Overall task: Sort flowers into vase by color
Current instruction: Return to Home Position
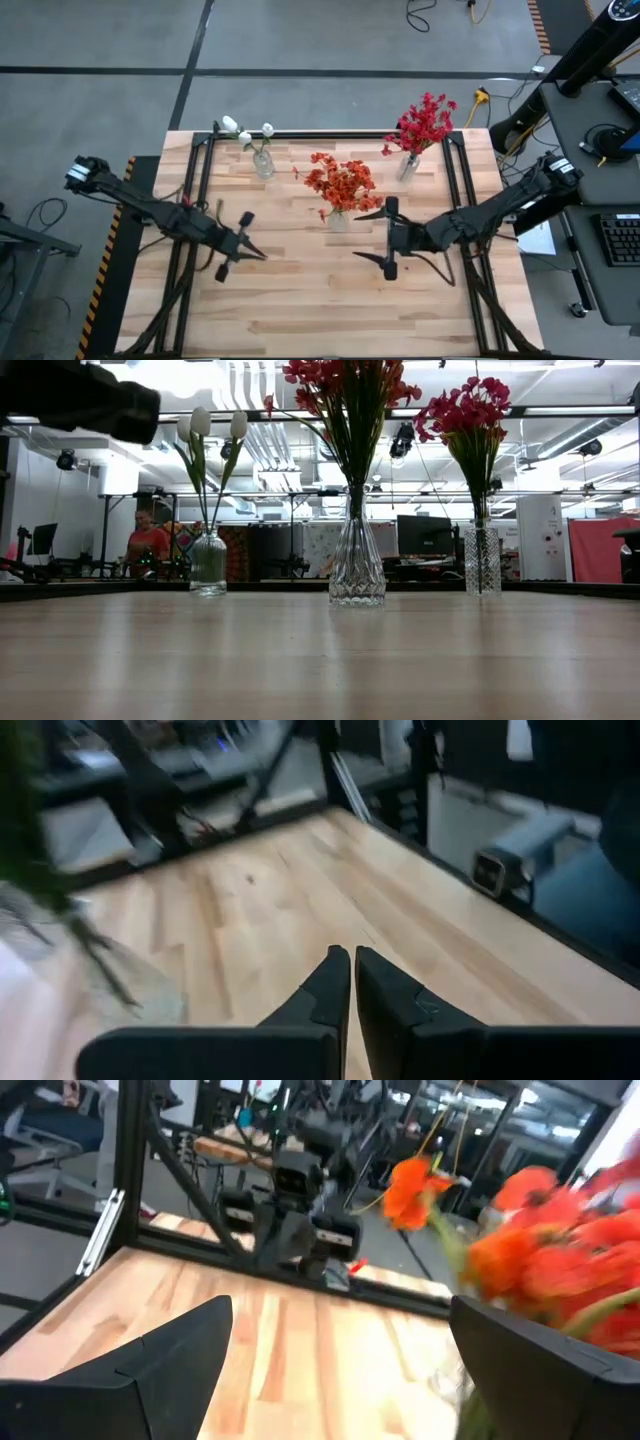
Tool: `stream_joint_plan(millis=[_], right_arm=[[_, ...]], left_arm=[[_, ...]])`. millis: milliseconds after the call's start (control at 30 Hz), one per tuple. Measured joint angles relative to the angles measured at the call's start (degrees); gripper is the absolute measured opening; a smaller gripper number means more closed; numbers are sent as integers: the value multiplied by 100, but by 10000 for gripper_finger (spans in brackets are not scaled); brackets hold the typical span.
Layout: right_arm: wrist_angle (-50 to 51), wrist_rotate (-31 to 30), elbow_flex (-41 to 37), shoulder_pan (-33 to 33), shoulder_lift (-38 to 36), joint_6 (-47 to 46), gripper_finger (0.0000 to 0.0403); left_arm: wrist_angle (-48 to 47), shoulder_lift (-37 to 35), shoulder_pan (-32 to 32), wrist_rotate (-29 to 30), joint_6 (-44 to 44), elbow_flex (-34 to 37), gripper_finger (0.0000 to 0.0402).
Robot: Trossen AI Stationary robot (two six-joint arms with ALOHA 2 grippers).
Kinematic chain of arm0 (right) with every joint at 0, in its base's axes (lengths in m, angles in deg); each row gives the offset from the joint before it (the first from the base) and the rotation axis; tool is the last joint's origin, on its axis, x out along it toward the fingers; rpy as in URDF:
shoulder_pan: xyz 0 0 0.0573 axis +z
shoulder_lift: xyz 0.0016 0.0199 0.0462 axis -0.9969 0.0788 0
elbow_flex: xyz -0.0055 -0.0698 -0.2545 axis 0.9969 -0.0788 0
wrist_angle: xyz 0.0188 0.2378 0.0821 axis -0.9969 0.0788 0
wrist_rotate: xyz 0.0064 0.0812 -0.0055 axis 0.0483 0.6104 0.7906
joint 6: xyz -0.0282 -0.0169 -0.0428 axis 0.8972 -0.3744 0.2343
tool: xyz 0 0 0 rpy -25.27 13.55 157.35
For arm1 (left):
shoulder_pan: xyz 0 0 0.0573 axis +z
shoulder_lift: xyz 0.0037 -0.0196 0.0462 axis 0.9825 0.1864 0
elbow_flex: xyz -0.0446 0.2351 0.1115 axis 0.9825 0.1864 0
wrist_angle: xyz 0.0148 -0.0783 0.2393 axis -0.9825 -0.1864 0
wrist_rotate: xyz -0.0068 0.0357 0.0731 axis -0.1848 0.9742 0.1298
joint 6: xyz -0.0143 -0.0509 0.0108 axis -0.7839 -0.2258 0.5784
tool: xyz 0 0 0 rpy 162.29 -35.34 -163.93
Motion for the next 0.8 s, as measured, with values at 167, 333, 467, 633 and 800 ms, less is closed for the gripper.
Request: stream_joint_plan(millis=[167, 333, 467, 633, 800], right_arm=[[-28, 6, -283, 1, -455, 321, 366], [-610, 11, -995, -72, -1002, 277, 366], [-1274, 444, -1539, -308, -1336, 235, 366], [-1534, 795, -1844, -716, -1611, 100, 366], [-1518, 858, -2178, -857, -1914, 285, 366]], left_arm=[[468, -1163, 407, -84, 154, 911, 1], [512, -2056, 854, -465, 177, 1364, 0], [323, -2455, 1298, -465, 420, 1474, 0], [-94, -2776, 1990, -896, 479, 1488, 0], [-430, -2986, 2499, -1163, 400, 1486, 0]])
